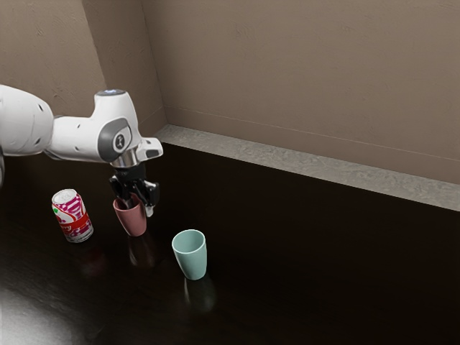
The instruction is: Place the left cup onto the right cup
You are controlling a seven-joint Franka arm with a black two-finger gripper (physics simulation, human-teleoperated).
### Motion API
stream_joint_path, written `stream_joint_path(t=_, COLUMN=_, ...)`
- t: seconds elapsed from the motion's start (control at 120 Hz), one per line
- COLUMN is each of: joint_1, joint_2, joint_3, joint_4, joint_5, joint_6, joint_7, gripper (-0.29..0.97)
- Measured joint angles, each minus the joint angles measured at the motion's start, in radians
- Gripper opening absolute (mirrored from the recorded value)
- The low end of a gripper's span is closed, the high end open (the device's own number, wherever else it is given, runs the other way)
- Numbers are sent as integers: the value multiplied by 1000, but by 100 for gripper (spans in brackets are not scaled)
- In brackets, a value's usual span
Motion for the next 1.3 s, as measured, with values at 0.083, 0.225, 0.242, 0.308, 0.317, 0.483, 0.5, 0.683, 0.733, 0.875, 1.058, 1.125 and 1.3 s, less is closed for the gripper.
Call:
stream_joint_path(t=0.083, joint_1=0, joint_2=2, joint_3=0, joint_4=0, joint_5=-3, joint_6=4, joint_7=2, gripper=27)
stream_joint_path(t=0.225, joint_1=0, joint_2=3, joint_3=0, joint_4=0, joint_5=-4, joint_6=8, joint_7=6, gripper=10)
stream_joint_path(t=0.242, joint_1=0, joint_2=3, joint_3=0, joint_4=1, joint_5=-5, joint_6=8, joint_7=6, gripper=8)
stream_joint_path(t=0.308, joint_1=0, joint_2=3, joint_3=0, joint_4=1, joint_5=-5, joint_6=9, joint_7=7, gripper=2)
stream_joint_path(t=0.317, joint_1=0, joint_2=3, joint_3=0, joint_4=1, joint_5=-5, joint_6=9, joint_7=8, gripper=2)
stream_joint_path(t=0.483, joint_1=0, joint_2=2, joint_3=0, joint_4=3, joint_5=-3, joint_6=11, joint_7=10, gripper=-6)
stream_joint_path(t=0.5, joint_1=0, joint_2=2, joint_3=0, joint_4=3, joint_5=-3, joint_6=11, joint_7=10, gripper=-6)
stream_joint_path(t=0.683, joint_1=-4, joint_2=-18, joint_3=0, joint_4=3, joint_5=7, joint_6=12, joint_7=10, gripper=-9)
stream_joint_path(t=0.733, joint_1=-5, joint_2=-30, joint_3=0, joint_4=3, joint_5=9, joint_6=12, joint_7=9, gripper=-9)
stream_joint_path(t=0.875, joint_1=-13, joint_2=-91, joint_3=2, joint_4=0, joint_5=18, joint_6=1, joint_7=6, gripper=-10)
stream_joint_path(t=1.058, joint_1=-33, joint_2=-182, joint_3=3, joint_4=0, joint_5=39, joint_6=-45, joint_7=4, gripper=-10)
stream_joint_path(t=1.125, joint_1=-45, joint_2=-210, joint_3=3, joint_4=0, joint_5=50, joint_6=-63, joint_7=3, gripper=-10)
stream_joint_path(t=1.3, joint_1=-82, joint_2=-256, joint_3=2, joint_4=2, joint_5=75, joint_6=-110, joint_7=1, gripper=-11)
